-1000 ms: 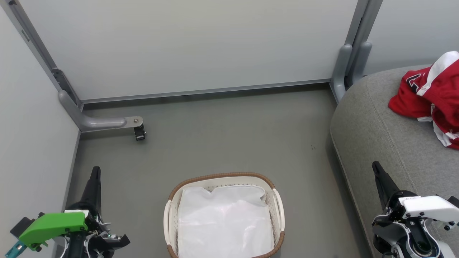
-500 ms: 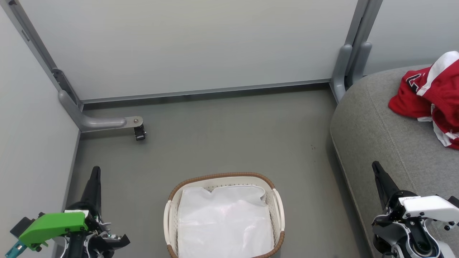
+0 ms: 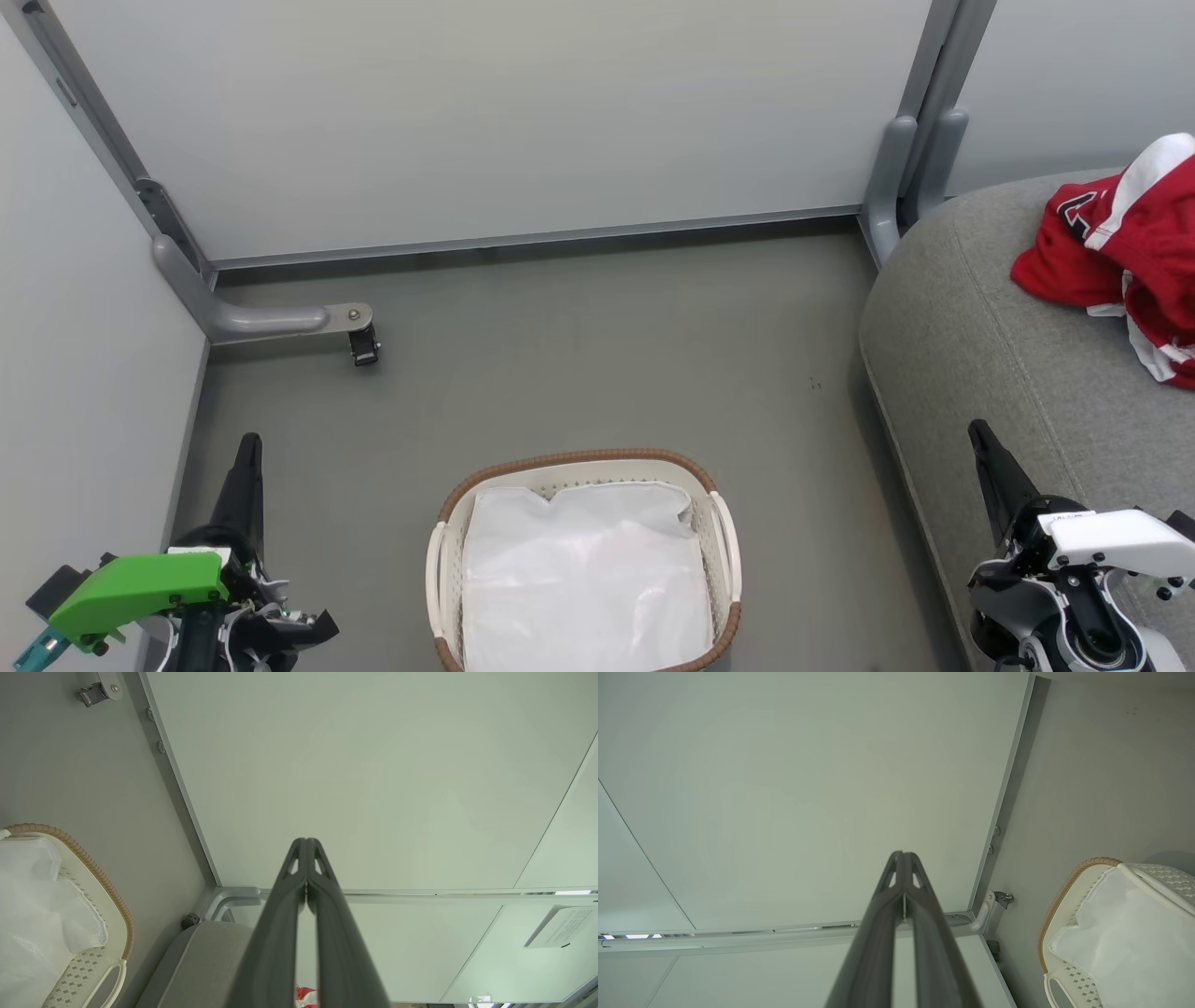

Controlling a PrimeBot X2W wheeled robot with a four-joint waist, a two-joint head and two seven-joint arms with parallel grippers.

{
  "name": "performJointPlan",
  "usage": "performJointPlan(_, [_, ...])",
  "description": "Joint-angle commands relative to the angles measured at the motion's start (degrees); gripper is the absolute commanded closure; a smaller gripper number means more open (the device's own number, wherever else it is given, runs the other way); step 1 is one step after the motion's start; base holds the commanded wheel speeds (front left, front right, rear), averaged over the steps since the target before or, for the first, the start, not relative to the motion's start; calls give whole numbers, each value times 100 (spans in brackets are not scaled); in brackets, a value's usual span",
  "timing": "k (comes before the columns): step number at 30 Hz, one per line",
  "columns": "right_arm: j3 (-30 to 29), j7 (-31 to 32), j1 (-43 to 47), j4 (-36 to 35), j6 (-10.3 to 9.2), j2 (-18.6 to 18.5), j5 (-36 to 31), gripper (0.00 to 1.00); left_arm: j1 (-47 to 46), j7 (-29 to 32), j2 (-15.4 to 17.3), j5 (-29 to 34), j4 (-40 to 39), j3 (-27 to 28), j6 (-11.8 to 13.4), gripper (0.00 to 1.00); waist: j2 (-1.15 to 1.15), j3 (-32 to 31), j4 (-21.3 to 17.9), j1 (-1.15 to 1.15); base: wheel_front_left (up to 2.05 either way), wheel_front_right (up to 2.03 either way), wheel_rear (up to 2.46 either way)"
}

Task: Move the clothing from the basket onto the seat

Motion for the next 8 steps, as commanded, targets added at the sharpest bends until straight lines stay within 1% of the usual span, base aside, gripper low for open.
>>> performJointPlan(1, [-11,5,-45,-23,-4,-34,24,100,-56,20,0,-21,-10,10,-23,100,0,0,0,0,0,0,0])
performJointPlan(8, [-11,5,-45,-23,-4,-34,24,100,-56,19,0,-21,-11,10,-23,100,0,0,0,0,0,0,0])
